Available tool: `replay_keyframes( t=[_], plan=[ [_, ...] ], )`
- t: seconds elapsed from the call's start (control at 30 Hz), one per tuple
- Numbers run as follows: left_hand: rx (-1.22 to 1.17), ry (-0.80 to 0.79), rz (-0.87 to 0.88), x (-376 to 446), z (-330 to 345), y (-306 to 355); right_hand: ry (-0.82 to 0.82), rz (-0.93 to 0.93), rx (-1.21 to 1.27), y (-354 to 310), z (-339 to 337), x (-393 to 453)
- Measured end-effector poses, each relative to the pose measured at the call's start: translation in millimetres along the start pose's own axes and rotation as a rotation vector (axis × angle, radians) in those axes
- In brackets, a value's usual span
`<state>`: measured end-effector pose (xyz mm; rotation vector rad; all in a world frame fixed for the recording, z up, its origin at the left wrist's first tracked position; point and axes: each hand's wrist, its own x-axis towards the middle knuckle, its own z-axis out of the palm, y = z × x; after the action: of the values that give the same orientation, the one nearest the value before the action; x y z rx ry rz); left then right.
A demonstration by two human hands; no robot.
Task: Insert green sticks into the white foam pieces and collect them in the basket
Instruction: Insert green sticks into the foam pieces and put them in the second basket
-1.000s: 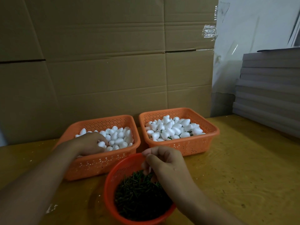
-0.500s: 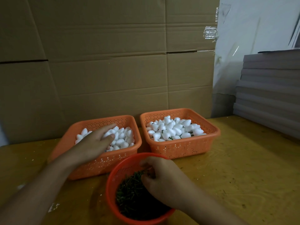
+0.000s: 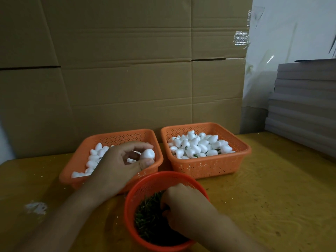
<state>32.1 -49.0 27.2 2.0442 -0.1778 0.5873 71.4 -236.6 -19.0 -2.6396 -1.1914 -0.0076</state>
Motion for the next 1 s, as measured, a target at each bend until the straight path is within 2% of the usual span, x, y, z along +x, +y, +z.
replay_keyframes(
  t=[0.23, 0.4, 0.7, 0.8, 0.9, 1.0],
  plan=[
    [-0.137, -0.047, -0.066, -3, 3, 6, 0.223, -0.034, 0.219, 5, 0, -1],
    [-0.193, -0.078, -0.057, -7, 5, 12, 0.319, -0.057, 0.301, 7, 1, -2],
    [-0.249, -0.117, 0.138, -12, 4, 19, 0.259, -0.067, 0.321, 13, 10, -1],
    [-0.253, -0.108, 0.153, -13, 4, 21, 0.249, -0.049, 0.306, 14, 9, -2],
    [-0.343, -0.089, 0.072, -13, 5, 24, 0.223, -0.047, 0.3, 15, 7, -3],
    [-0.691, -0.059, -0.204, -11, 7, 32, 0.191, -0.052, 0.309, 13, 4, -3]
  ],
)
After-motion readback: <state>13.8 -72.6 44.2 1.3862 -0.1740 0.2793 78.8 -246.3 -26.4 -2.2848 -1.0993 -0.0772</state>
